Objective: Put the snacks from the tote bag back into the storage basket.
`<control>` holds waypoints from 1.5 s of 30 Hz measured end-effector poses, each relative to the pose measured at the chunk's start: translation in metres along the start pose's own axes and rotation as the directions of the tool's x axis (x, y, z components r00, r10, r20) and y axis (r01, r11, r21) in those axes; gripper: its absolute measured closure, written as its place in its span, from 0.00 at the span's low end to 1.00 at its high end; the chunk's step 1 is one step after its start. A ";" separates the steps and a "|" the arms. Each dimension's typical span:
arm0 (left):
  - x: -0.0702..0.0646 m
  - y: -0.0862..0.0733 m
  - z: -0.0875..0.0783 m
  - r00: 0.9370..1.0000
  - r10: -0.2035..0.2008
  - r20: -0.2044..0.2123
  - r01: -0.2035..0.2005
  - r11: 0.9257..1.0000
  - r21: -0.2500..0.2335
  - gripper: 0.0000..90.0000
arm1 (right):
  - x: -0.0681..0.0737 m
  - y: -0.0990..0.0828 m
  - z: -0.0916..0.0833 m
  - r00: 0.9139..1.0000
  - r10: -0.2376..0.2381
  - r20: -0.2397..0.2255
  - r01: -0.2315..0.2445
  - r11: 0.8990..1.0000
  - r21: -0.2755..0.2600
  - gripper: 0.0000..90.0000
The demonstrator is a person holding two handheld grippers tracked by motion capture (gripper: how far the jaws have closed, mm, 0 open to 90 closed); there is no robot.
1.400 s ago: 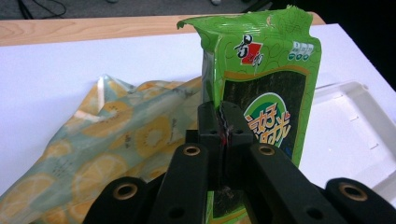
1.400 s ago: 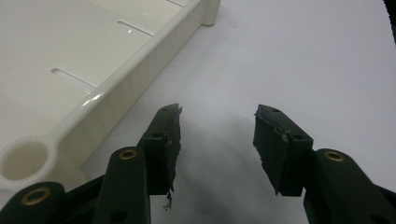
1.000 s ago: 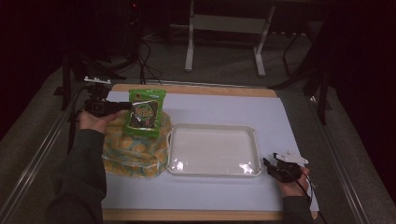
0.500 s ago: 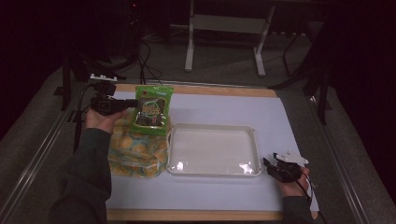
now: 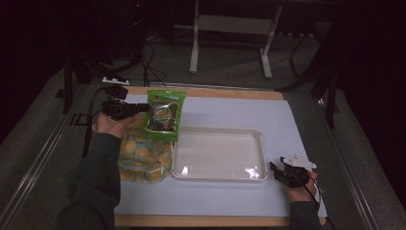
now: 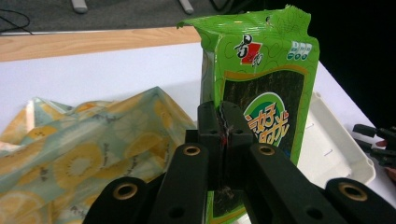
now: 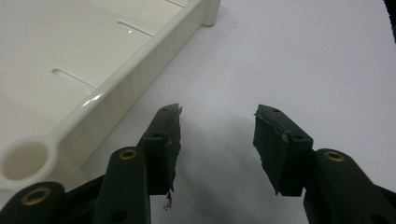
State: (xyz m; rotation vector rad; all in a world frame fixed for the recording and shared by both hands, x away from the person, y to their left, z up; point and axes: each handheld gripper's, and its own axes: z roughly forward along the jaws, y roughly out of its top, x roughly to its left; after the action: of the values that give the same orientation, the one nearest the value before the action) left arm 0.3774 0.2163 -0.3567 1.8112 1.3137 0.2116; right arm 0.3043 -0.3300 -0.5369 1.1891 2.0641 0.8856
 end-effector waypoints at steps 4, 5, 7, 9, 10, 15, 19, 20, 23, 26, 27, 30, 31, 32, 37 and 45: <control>-0.005 0.000 0.007 1.000 0.000 0.008 0.000 1.000 0.004 1.00 | 0.000 0.000 0.000 1.000 -0.001 0.000 0.001 1.000 0.000 0.56; -0.006 0.000 0.008 1.000 -0.002 0.010 0.002 1.000 0.003 0.99 | 0.000 0.000 0.000 1.000 -0.001 0.000 0.001 1.000 -0.001 0.56; -0.008 -0.001 0.011 1.000 -0.004 0.016 0.004 1.000 0.004 0.99 | 0.000 0.000 0.000 1.000 0.000 0.000 0.000 1.000 -0.001 0.56; -0.010 -0.002 0.014 1.000 -0.005 0.019 0.005 1.000 0.009 1.00 | 0.000 0.000 0.000 1.000 0.000 0.000 0.000 1.000 0.000 0.56; -0.010 -0.002 0.015 1.000 -0.007 0.020 0.007 1.000 0.011 1.00 | 0.000 0.000 0.000 1.000 -0.001 0.000 0.001 1.000 0.000 0.56; -0.012 -0.005 0.022 1.000 -0.012 0.023 0.011 1.000 0.024 0.99 | 0.000 0.000 0.000 1.000 -0.001 0.000 0.001 1.000 -0.001 0.56; -0.015 -0.006 0.026 1.000 -0.006 0.020 0.005 0.999 0.033 0.99 | 0.000 0.000 0.000 1.000 -0.001 0.000 0.001 1.000 -0.001 0.56; -0.016 -0.006 0.027 1.000 -0.006 0.019 0.005 0.999 0.036 0.99 | 0.000 0.000 0.000 1.000 -0.001 0.000 0.001 1.000 -0.001 0.56; -0.018 -0.006 0.030 1.000 -0.008 0.024 0.007 0.999 0.037 0.99 | 0.000 0.000 0.000 1.000 -0.002 0.000 0.002 1.000 -0.002 0.56; -0.021 -0.007 0.034 1.000 -0.010 0.030 0.009 0.999 0.039 0.99 | 0.000 0.000 0.000 1.000 -0.002 0.000 0.002 1.000 -0.002 0.56; -0.022 -0.007 0.035 0.999 -0.010 0.031 0.009 0.999 0.041 0.99 | 0.000 0.000 0.000 1.000 -0.002 0.000 0.002 1.000 -0.002 0.56; -0.024 -0.008 0.040 0.999 -0.018 0.037 0.016 0.999 0.045 0.99 | 0.000 0.000 0.000 1.000 -0.002 -0.001 0.002 1.000 -0.003 0.56; -0.024 -0.009 0.041 0.999 -0.020 0.038 0.019 0.999 0.046 0.99 | 0.000 0.000 0.000 1.000 -0.002 -0.001 0.002 1.000 -0.003 0.56; -0.024 -0.010 0.042 0.999 -0.023 0.039 0.021 0.999 0.048 0.99 | 0.000 0.000 0.000 1.000 -0.002 -0.001 0.002 1.000 -0.003 0.56; -0.025 -0.013 0.048 0.998 -0.035 0.045 0.032 0.998 0.054 0.99 | 0.000 0.000 0.000 1.000 -0.002 -0.001 0.002 1.000 -0.003 0.56; -0.031 -0.016 0.058 0.998 -0.034 0.051 0.030 0.997 0.071 0.99 | 0.000 0.000 0.000 1.000 -0.001 -0.001 0.001 1.000 -0.002 0.56</control>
State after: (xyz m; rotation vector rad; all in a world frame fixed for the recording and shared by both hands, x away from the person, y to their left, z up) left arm 0.3863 0.1603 -0.3935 1.8402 1.3267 0.1010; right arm 0.3041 -0.3302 -0.5368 1.1861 2.0636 0.8876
